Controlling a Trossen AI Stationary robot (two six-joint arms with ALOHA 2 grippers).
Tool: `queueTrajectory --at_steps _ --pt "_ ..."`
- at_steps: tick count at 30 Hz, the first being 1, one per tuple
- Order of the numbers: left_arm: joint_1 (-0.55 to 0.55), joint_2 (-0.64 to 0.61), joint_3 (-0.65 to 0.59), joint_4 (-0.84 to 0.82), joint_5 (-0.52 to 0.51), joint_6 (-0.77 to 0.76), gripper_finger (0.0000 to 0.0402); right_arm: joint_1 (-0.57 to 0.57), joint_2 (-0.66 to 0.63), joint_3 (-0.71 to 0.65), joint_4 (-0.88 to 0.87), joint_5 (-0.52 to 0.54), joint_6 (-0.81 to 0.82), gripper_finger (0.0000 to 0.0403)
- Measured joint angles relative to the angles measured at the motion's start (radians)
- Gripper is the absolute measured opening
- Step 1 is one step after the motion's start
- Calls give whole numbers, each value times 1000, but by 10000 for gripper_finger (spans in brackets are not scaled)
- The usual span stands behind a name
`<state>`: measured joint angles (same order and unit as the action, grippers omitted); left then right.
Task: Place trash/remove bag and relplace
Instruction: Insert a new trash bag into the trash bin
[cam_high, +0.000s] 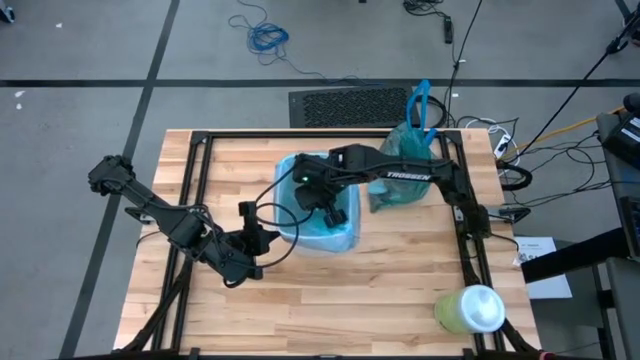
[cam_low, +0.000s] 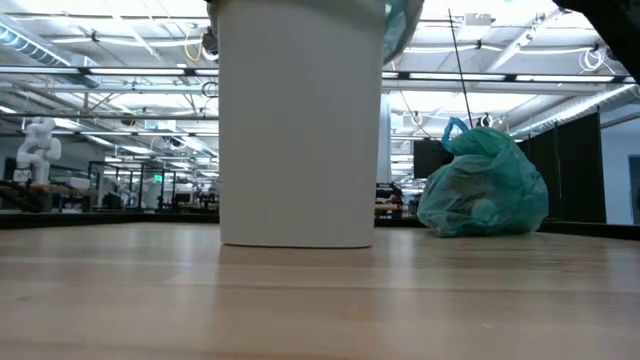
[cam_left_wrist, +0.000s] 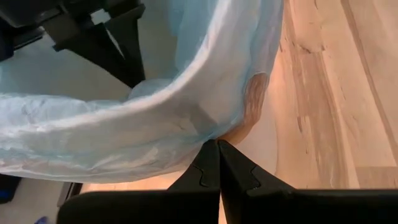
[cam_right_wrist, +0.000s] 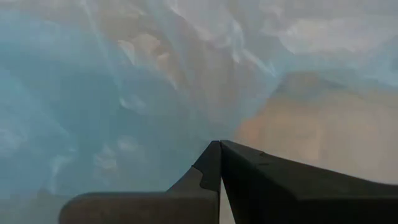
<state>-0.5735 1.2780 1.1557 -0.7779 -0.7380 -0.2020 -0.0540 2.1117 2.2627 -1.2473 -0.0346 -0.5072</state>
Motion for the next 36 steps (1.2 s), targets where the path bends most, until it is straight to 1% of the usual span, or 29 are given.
queueTrajectory --at_steps 6,10,18,22,27,36 --pt "0 0 0 5 1 1 0 3 0 0 -9 -32 -12 0" --pt "0 0 0 7 1 0 0 1 2 -24 12 -77 -35 0" --pt "0 0 0 7 5 0 0 1 2 -108 58 -77 -51 0" --pt "0 0 0 7 5 0 0 1 2 -133 50 -77 -43 0" --pt "0 0 0 8 5 0 0 12 -26 -131 80 -69 -43 0" --pt "-8 0 13 6 5 4 0 29 -43 -42 63 -69 -17 0"
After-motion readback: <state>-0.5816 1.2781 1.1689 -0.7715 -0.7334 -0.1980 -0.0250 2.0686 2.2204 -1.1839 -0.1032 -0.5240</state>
